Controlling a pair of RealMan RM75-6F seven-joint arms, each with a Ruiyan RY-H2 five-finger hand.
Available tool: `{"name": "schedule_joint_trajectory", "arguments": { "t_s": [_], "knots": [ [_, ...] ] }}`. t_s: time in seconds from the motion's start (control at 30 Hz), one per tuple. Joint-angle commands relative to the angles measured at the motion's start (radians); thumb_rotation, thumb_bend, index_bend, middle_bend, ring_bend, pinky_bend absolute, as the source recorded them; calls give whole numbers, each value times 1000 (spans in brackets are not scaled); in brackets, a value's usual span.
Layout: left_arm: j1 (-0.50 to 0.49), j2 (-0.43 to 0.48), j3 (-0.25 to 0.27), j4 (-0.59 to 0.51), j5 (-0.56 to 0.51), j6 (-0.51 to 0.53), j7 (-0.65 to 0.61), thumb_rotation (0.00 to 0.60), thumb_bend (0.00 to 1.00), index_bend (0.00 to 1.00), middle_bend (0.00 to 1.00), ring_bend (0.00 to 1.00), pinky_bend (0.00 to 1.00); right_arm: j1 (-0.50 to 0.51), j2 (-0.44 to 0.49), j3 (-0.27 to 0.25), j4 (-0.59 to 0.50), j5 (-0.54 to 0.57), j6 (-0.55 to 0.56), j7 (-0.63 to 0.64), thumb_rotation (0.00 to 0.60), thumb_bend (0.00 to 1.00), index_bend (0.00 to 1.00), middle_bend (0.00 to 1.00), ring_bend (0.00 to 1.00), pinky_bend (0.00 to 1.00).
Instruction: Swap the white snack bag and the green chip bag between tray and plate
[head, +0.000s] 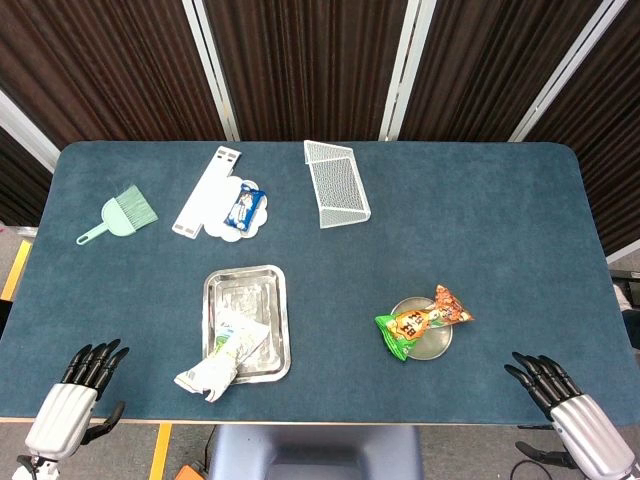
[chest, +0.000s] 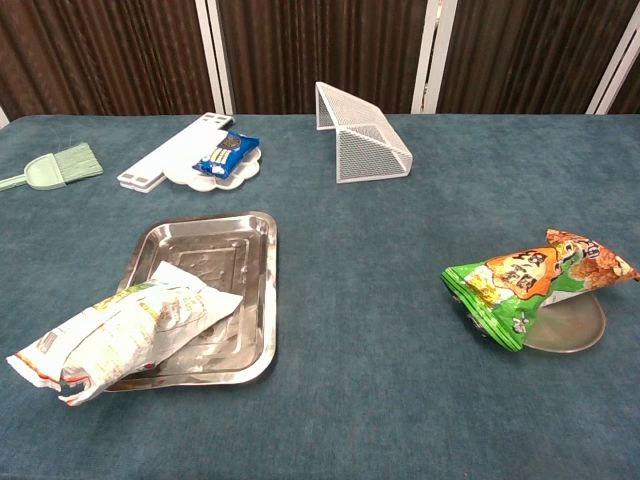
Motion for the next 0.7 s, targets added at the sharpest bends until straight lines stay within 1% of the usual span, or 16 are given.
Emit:
{"name": "schedule_joint_trajectory", "arguments": {
  "t_s": [0.03, 0.17, 0.27, 0.33, 0.47, 0.53, 0.6, 0.7],
  "knots": [
    [0, -4, 5, 2, 9, 0, 7, 600, 408, 0, 0, 0, 6, 1, 0, -1, 1, -3, -2, -2, 600, 120, 0, 0, 0, 0],
    [-9, -26, 23, 7, 50, -6, -15, 600, 408, 0, 0, 0, 6, 1, -5, -2, 4, -7, -9, -19, 600, 120, 0, 0, 0, 0],
    [-30, -50, 40, 18, 78, -35, -61, 600, 388, 0, 0, 0, 7, -2, -5, -2, 4, -10, -5, -27, 600, 120, 0, 0, 0, 0],
    [-52, -73, 39, 16, 89, -63, -84, 600, 368, 0, 0, 0, 10, -15, 0, -2, -4, -4, 12, -32, 600, 120, 0, 0, 0, 0],
    [-109, -126, 8, 8, 105, -108, -107, 600, 360, 0, 0, 0, 27, -61, 7, -3, -20, -22, 92, -77, 600, 120, 0, 0, 0, 0],
    [-143, -153, -20, -2, 101, -136, -103, 600, 357, 0, 0, 0, 28, -78, 1, -5, -13, -44, 125, -92, 600, 120, 0, 0, 0, 0],
    [-169, -177, -38, -13, 95, -163, -93, 600, 355, 0, 0, 0, 26, -89, -6, -6, -8, -53, 135, -110, 600, 120, 0, 0, 0, 0],
    [-199, -201, -58, -30, 71, -206, -69, 600, 353, 0, 0, 0, 25, -93, -11, -9, -11, -54, 120, -131, 600, 120, 0, 0, 0, 0]
  ]
}}
